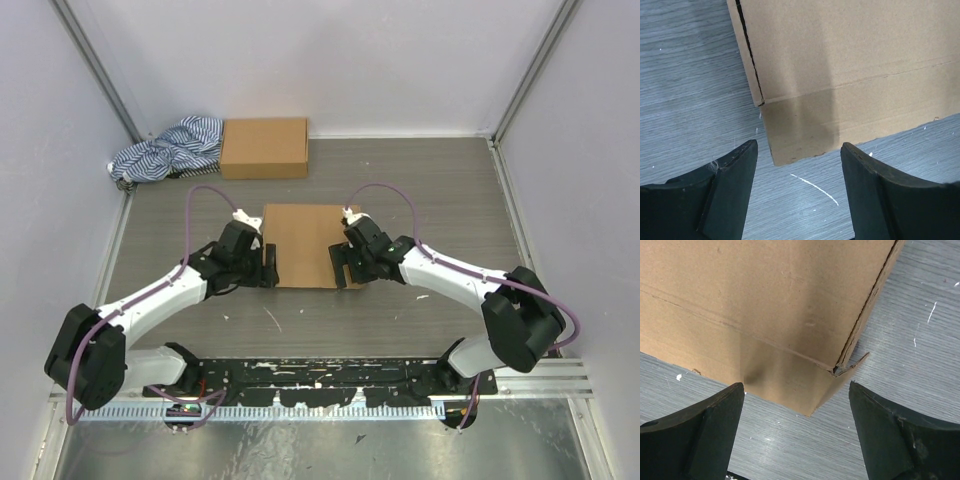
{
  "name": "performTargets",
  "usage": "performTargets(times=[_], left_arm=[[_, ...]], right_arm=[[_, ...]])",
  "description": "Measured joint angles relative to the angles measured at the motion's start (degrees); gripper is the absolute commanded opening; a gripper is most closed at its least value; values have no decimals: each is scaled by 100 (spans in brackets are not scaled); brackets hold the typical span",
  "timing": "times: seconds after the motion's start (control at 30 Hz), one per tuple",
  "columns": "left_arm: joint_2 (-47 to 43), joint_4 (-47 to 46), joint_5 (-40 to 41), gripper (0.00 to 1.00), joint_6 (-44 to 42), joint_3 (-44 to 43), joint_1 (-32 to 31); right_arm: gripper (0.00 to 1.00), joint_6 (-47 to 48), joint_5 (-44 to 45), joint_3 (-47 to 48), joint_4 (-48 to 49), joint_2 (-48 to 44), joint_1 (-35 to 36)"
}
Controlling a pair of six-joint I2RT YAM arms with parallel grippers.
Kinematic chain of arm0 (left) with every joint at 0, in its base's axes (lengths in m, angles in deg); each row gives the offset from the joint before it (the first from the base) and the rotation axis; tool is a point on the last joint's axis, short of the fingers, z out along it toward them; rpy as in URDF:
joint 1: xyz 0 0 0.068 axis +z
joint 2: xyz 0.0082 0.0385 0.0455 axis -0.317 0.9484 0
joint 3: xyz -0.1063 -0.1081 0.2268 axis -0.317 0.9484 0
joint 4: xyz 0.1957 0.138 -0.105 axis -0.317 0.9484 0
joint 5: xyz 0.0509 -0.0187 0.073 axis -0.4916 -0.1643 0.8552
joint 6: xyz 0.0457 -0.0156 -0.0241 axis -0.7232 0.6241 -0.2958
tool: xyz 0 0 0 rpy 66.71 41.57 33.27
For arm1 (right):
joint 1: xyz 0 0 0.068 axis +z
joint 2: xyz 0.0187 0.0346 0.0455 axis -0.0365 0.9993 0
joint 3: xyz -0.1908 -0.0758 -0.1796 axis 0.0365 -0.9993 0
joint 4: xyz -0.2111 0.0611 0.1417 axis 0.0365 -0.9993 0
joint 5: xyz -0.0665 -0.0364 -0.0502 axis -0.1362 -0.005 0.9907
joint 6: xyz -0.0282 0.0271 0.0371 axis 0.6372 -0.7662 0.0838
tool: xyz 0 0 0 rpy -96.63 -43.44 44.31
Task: Fold the paper box
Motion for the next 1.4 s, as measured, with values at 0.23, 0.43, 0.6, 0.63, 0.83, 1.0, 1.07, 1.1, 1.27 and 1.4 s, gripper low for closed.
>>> performTargets(times=[0.23, 0.43, 0.6, 0.63, 0.83, 1.0, 1.07, 1.1, 1.27, 1.4], left_arm=[[9, -195, -4, 74, 20, 157, -2], [33, -404, -33, 74, 42, 264, 0], [37, -546, -127, 74, 61, 323, 0], [37, -573, -142, 74, 63, 323, -2], [37, -616, -234, 74, 72, 323, 0], [37, -616, -282, 73, 107, 323, 0], [37, -614, -295, 73, 107, 323, 0], [35, -610, -306, 73, 107, 323, 0], [-20, -555, -332, 73, 107, 321, 0], [-66, -413, -358, 73, 105, 304, 0]], right_arm=[[90, -271, -24, -313, 361, 0, 0], [89, -358, -98, -387, 573, -7, 0], [87, -398, -195, -415, 623, -63, 0], [87, -407, -219, -417, 627, -72, 0], [85, -411, -348, -417, 632, -184, 0], [85, -411, -439, -417, 514, -457, 0], [84, -409, -455, -417, 457, -546, 0], [84, -409, -457, -417, 433, -573, 0], [84, -396, -472, -417, 341, -601, 0], [83, -393, -505, -417, 319, -601, 0]])
